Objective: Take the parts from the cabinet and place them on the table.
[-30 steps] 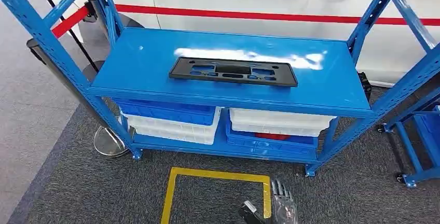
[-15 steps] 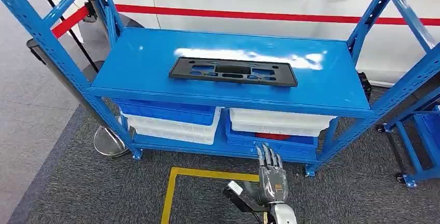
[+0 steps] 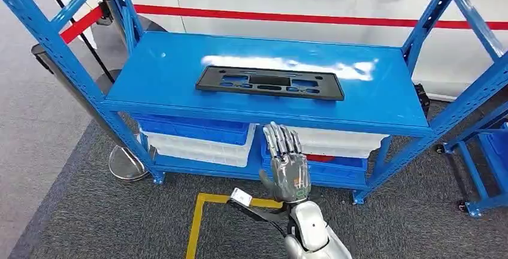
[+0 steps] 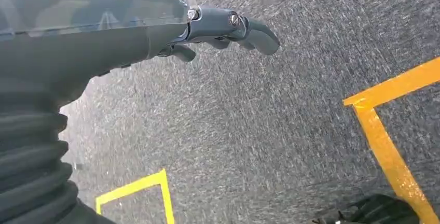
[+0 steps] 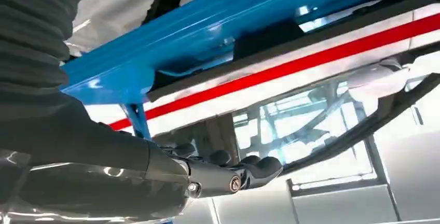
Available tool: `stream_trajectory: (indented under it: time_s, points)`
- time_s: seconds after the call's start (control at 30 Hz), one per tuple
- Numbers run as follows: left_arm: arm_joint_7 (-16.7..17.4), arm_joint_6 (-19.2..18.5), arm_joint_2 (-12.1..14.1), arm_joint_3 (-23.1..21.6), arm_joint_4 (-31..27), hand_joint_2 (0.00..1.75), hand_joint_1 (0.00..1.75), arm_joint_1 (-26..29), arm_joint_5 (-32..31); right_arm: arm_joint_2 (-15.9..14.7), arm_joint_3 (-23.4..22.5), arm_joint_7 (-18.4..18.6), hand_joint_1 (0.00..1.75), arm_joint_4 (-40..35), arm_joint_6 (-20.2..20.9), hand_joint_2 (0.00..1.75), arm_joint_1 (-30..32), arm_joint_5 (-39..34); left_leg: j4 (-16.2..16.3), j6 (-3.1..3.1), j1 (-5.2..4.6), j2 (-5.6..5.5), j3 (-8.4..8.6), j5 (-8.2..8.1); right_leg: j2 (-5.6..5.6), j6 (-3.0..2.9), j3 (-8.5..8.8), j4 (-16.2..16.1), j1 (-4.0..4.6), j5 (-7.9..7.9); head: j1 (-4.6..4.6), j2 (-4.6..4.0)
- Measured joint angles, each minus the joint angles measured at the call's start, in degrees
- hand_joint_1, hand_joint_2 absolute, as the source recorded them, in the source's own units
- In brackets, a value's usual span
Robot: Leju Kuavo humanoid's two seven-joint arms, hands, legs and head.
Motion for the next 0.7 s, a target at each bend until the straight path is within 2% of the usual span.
stream_trajectory:
  time_s: [0.2,0.43,0.6,0.7]
  points:
    - [-2.7,-1.5,0.5,0.0,0.0,0.00,0.00,1.1,1.3,-0.5,1.5,0.3,0.00,0.4,-0.2,1.75,-0.9,-1.0,0.0,0.00,0.00,0.00,0.04,0.00,0.03,0.00,-0.08,0.0,0.00,0.00,0.00,0.00]
    - [-3.8,-3.0,0.7,0.3,0.0,0.00,0.00,1.8,3.2,-1.0,2.9,0.3,0.00,0.6,-0.2,1.75,-1.0,-1.2,0.0,0.00,0.00,0.00,0.02,0.00,0.03,0.01,-0.09,0.0,0.00,0.01,0.00,0.00]
    - [-3.6,-3.3,0.7,0.3,0.0,0.00,0.00,1.9,3.3,-1.3,3.6,0.5,0.00,1.0,-0.2,1.75,-0.9,-1.2,0.4,0.09,-0.06,0.00,-0.31,-0.04,0.01,0.37,-0.22,-0.1,-0.28,0.23,0.00,0.00]
    - [-3.1,-3.4,0.7,0.3,0.0,0.00,0.00,2.0,3.5,-1.4,3.7,0.5,0.00,1.0,-0.2,1.75,-0.7,-1.1,0.6,0.38,-0.16,0.00,-0.57,-0.05,0.02,0.66,-0.28,-0.2,-0.37,0.40,0.00,0.00]
